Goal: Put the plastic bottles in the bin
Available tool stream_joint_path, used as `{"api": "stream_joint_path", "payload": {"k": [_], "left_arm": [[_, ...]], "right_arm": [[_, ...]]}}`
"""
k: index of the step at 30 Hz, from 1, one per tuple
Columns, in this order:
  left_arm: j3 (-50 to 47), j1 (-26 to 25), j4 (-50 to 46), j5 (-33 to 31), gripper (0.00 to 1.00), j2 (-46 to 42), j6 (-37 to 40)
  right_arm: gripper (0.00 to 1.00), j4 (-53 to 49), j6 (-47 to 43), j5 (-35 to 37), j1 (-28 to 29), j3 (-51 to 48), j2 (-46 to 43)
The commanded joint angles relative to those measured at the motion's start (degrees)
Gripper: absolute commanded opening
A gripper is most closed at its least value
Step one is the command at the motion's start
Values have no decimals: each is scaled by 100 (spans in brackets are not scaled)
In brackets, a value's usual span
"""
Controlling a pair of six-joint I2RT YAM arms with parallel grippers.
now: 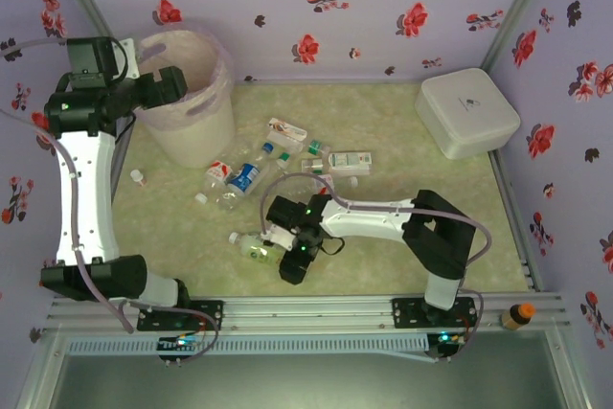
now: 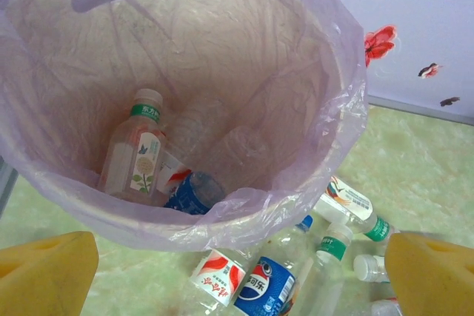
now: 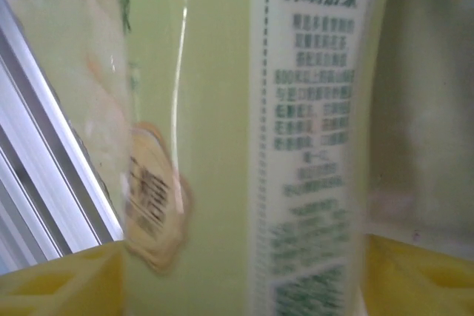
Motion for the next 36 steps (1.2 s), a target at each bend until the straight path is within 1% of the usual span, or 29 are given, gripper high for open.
{"api": "stream_joint_path", "payload": {"k": [1, 4, 6, 9, 11, 13, 15, 17, 19, 20, 22, 25, 29, 32, 33, 36], "left_arm": [[-113, -4, 122, 116, 100, -196, -139], [-128, -10, 171, 115, 100, -294, -244], [-162, -11, 281, 122, 100, -382, -388], [-264, -19, 522, 290, 100, -572, -723], [-430, -127, 981, 467, 100, -739, -1044], [-532, -399, 1218, 500, 100, -857, -1269], [-625, -851, 1434, 493, 100, -885, -1434], [-732, -1425, 1729, 489, 100, -848, -1629], [-821, -1914, 1995, 498, 100, -726, -1806], [-880, -2143, 2146, 549, 100, -648, -1884], [-971, -2466, 2350, 611, 100, -486, -2014], [-1410, -2809, 2893, 758, 100, -269, -2350], [-1872, -3130, 3596, 1058, 100, 64, -2778], [-2094, -3309, 3970, 1310, 99, 254, -2994], [-2135, -3350, 3989, 1308, 98, 278, -2996], [-2330, -3386, 4140, 1307, 90, 293, -3096]], "right_arm": [[69, 66, 142, -38, 7, -132, -240], [61, -149, 147, 32, -24, -134, -628], [57, -246, 187, -36, -147, -152, -968], [55, -138, 353, -50, -537, -300, -1630], [54, 183, 569, 93, -891, -452, -2105], [50, 677, 861, 365, -1217, -593, -2496], [47, 1383, 1206, 681, -1488, -779, -2825], [41, 2278, 1626, 1031, -1710, -1058, -3124], [37, 2940, 1834, 1040, -1887, -1216, -3245], [37, 3095, 1877, 1032, -1948, -1210, -3242], [37, 3237, 1840, 1124, -1970, -1166, -3228], [32, 3780, 1808, 1179, -1965, -1336, -3228], [28, 4041, 1805, 1114, -1978, -1400, -3116], [25, 4502, 1940, 1028, -1979, -1561, -3098], [25, 4625, 1978, 1028, -1973, -1609, -3097], [24, 4843, 2032, 1010, -1980, -1656, -3040]]}}
